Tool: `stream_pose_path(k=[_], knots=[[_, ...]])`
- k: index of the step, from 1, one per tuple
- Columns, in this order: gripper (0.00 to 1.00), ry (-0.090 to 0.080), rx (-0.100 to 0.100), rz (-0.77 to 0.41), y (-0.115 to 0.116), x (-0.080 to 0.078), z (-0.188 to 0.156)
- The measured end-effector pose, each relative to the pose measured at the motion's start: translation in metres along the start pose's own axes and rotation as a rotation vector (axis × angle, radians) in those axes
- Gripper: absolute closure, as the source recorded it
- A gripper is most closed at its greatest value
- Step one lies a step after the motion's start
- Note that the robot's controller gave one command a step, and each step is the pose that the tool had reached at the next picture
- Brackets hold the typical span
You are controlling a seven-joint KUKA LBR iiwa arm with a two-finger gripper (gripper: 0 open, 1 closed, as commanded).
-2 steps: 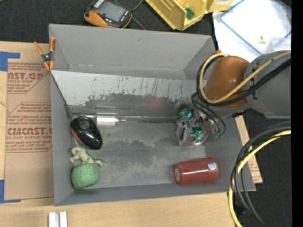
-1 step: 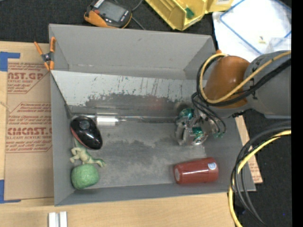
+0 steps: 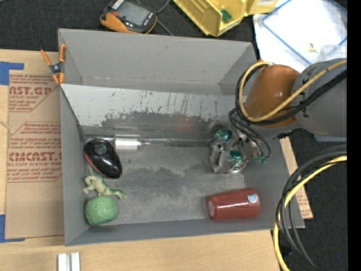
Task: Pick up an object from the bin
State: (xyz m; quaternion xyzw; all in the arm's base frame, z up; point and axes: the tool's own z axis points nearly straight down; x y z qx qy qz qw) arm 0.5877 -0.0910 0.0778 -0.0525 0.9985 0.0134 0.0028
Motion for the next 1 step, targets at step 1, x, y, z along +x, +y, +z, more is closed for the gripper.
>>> stream_pose_path(k=[1], knots=[[1.0,0.003,0.0,-0.001,0.0023,0.0006,-0.0553]])
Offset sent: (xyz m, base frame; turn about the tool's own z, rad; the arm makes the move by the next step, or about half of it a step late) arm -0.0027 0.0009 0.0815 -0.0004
